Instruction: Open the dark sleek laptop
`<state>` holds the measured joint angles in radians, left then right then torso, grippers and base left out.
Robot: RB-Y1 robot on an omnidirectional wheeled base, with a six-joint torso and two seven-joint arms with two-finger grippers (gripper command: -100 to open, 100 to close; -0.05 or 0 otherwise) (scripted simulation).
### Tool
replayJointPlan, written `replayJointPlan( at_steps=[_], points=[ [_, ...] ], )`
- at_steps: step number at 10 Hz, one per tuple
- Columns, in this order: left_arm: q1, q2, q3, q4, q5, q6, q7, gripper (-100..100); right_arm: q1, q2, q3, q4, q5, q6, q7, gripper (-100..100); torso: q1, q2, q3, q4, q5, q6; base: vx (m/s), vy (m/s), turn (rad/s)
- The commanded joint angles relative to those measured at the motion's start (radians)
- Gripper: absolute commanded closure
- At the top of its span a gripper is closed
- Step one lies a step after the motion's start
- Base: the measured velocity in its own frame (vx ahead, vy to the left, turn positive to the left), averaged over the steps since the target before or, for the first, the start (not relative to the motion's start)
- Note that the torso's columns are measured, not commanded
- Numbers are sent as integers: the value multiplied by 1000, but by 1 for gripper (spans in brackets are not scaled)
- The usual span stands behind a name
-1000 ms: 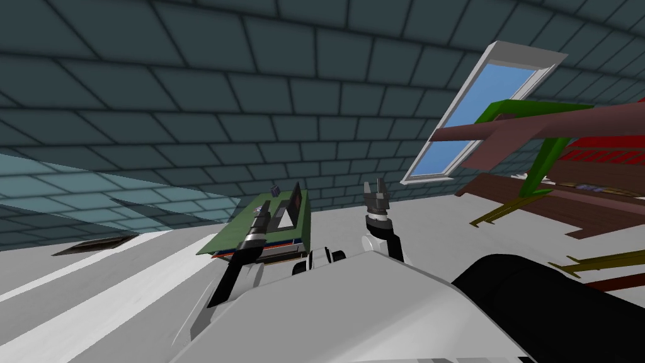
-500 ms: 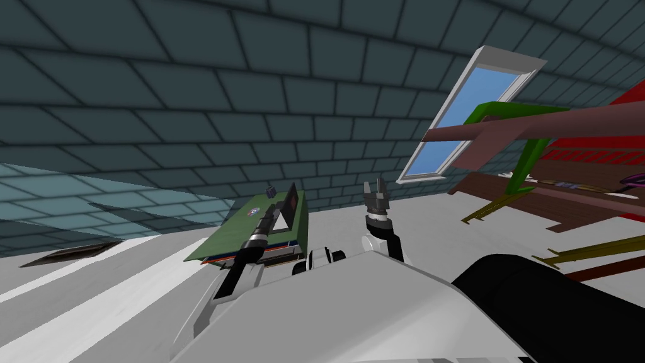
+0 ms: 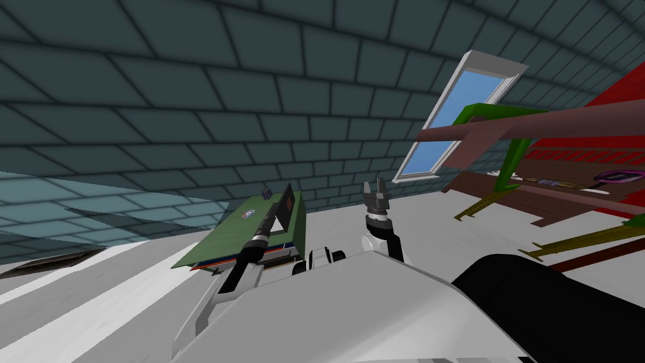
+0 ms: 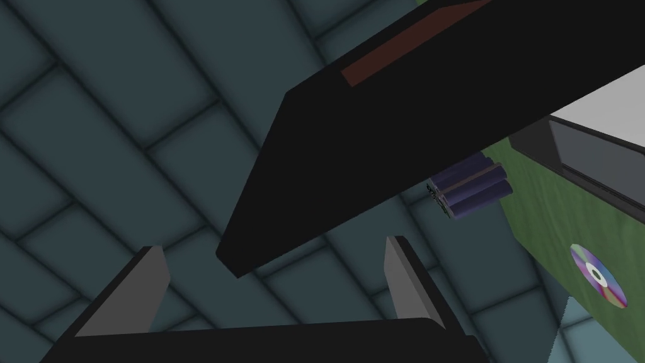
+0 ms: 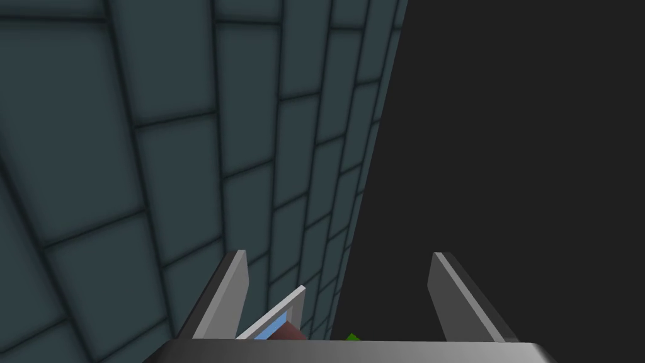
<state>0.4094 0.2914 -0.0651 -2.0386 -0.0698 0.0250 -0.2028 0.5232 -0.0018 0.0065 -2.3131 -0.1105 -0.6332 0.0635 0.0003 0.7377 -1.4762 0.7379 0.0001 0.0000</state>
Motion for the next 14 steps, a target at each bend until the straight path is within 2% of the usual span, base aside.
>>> replayJointPlan(
  at_steps=[1, 9, 10, 11, 14],
  points=[
    [-35, 3, 13, 27, 2, 17, 3, -100, 0, 0, 0, 0, 0, 0, 0, 0, 1, 0, 0, 0, 0, 0, -22, -9, -75],
    [-175, 11, 64, 132, 13, 63, 17, -100, 0, 0, 0, 0, 0, 0, 0, 0, 0, 0, 0, 0, 0, 0, -35, -9, -54],
    [-164, 13, 61, 121, 14, 61, 17, -100, 0, 0, 0, 0, 0, 0, 0, 0, 0, 0, 0, 0, 0, 0, -14, -5, -12],
    [-123, 8, 45, 93, 9, 46, 12, 100, 0, 0, 0, 0, 0, 0, 0, 0, 0, 0, 0, 0, 0, 0, 32, 14, 112],
    [-70, 5, 26, 53, 5, 28, 7, 100, 0, 0, 0, 0, 0, 0, 0, 0, 2, -2, -1, -3, 2, -1, 50, 13, 61]
  ],
)
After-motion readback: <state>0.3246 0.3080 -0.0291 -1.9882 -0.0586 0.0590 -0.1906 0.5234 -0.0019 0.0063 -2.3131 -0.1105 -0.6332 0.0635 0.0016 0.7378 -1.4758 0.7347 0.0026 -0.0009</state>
